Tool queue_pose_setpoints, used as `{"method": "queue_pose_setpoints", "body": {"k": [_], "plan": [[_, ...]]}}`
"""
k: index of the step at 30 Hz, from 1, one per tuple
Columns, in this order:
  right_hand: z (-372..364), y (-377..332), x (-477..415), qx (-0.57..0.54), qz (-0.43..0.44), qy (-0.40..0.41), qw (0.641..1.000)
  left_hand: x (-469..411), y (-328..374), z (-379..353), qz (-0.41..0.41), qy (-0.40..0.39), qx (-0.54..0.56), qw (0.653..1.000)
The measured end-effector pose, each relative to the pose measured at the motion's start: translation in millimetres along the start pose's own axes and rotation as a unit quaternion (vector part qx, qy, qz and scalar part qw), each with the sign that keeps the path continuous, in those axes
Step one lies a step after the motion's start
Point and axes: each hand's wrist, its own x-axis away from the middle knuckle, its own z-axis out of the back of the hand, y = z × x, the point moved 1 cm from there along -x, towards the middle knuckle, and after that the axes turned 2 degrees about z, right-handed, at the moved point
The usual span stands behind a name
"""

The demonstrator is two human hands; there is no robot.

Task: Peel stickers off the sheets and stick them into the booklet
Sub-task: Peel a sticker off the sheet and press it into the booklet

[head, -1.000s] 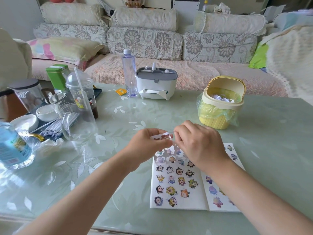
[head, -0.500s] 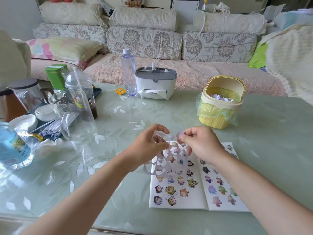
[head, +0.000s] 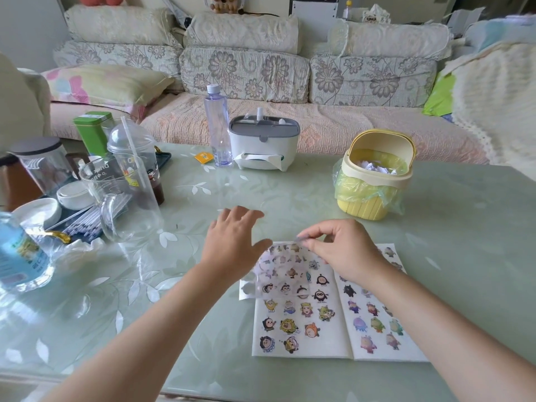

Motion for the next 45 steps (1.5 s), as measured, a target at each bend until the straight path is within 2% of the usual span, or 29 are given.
{"method": "queue_pose_setpoints", "body": {"k": [1, 2, 3, 4, 5, 7, 11, 13, 18, 25, 30, 35, 38, 42, 45], "plan": [[0, 0, 0, 0.015, 0.037, 0.018, 0.999, 0, 4, 3, 0.000, 0.002, 0.034, 0.999], [0, 2, 1, 0.029, 0.075, 0.032, 0.996, 1, 9, 5, 0.023, -0.019, 0.127, 0.991], [1, 3, 1, 0.036, 0.104, 0.045, 0.993, 2, 15, 7, 0.065, -0.068, 0.255, 0.962], [1, 2, 2, 0.036, 0.121, 0.054, 0.991, 5, 20, 7, 0.109, -0.127, 0.378, 0.910], [2, 2, 2, 0.032, 0.132, 0.060, 0.989, 8, 24, 9, 0.138, -0.176, 0.453, 0.863], [2, 1, 2, 0.021, 0.146, 0.066, 0.987, 11, 27, 8, 0.154, -0.218, 0.507, 0.820], [-2, -3, 3, 0.000, 0.152, 0.066, 0.986, 12, 27, 5, 0.180, -0.209, 0.557, 0.783], [-5, -4, 3, -0.012, 0.126, 0.061, 0.990, 11, 27, 5, 0.179, -0.187, 0.547, 0.796], [0, -7, 0, -0.105, -0.013, 0.013, 0.994, 11, 27, 8, 0.144, -0.142, 0.528, 0.825], [-1, -10, 1, -0.114, -0.037, -0.007, 0.993, 14, 30, 7, 0.114, -0.124, 0.515, 0.841], [-3, -10, 2, -0.132, -0.058, -0.023, 0.989, 14, 31, 7, 0.145, -0.121, 0.544, 0.818], [-1, -11, 3, -0.025, -0.025, -0.039, 0.999, 16, 36, 8, 0.089, -0.110, 0.479, 0.866], [-4, -12, 5, -0.013, -0.021, -0.051, 0.998, 15, 35, 7, 0.069, -0.082, 0.443, 0.890], [-5, -18, 6, -0.087, -0.058, -0.041, 0.994, 15, 36, 9, 0.111, -0.076, 0.501, 0.855], [-3, -21, 5, -0.116, -0.076, -0.016, 0.990, 14, 36, 11, 0.090, -0.077, 0.487, 0.866]]}}
